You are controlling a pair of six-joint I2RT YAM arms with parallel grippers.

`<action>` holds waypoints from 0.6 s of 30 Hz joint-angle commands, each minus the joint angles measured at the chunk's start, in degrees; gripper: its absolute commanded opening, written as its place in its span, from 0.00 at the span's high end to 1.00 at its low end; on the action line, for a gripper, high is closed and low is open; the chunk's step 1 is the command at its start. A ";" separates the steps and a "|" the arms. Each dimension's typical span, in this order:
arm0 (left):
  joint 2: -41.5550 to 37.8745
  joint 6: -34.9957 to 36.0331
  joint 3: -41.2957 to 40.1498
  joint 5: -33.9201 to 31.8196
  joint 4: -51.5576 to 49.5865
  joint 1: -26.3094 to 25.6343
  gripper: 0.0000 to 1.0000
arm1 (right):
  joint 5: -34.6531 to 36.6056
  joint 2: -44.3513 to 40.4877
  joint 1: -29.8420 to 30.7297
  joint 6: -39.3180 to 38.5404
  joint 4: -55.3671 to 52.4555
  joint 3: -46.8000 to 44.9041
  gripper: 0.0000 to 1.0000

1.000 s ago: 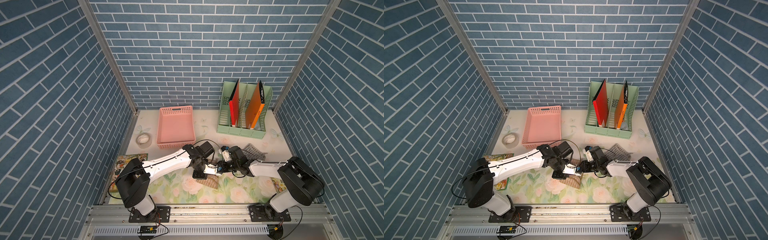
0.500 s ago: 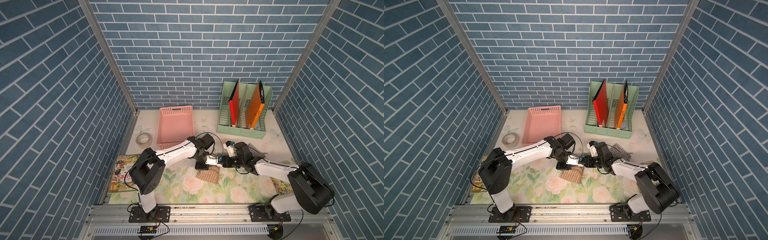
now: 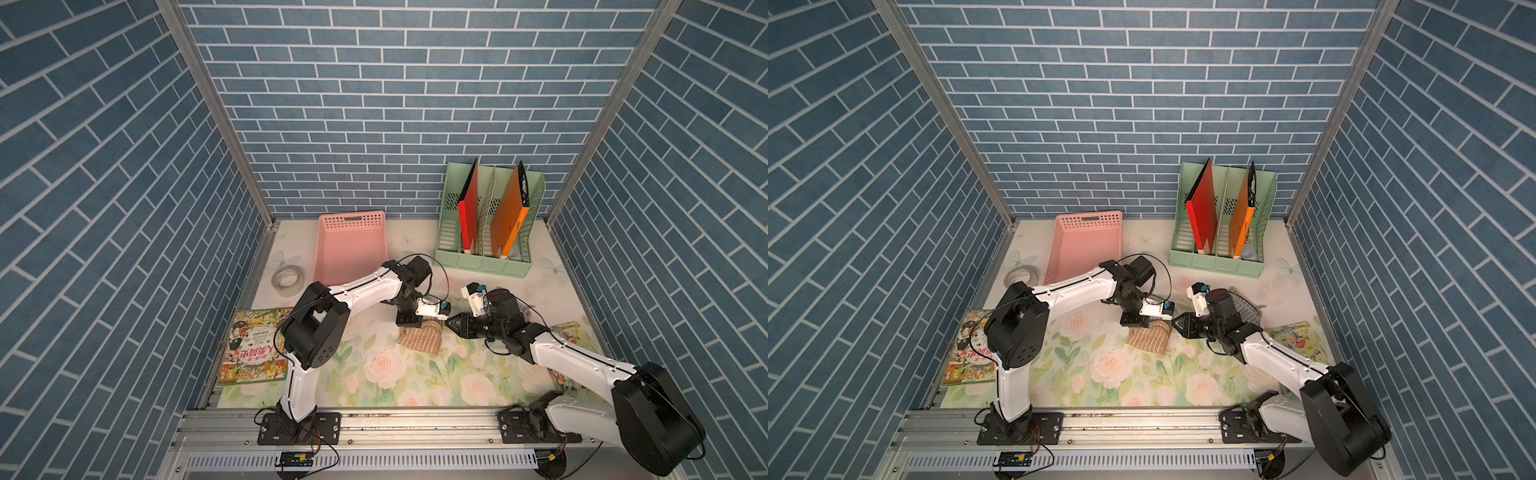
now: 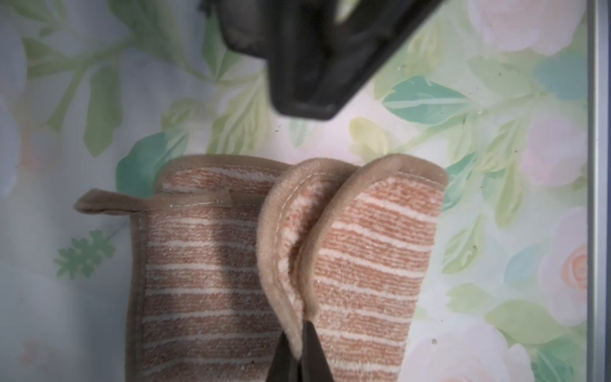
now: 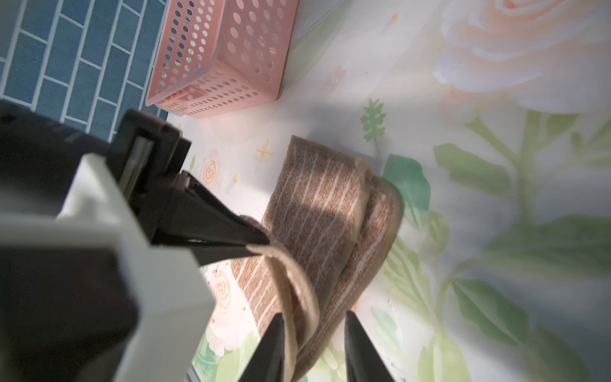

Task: Fold the square dishcloth
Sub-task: Fold the cleaning item at the center of the board.

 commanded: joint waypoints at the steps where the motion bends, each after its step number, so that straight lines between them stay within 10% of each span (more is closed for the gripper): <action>1: 3.70 1.09 4.13 2.49 -3.47 1.93 0.92 | -1.25 -3.22 0.41 2.96 2.88 -2.58 0.68; 18: -0.01 0.80 0.64 6.26 -2.96 2.72 0.88 | 4.28 6.78 4.26 5.98 18.25 -3.39 0.43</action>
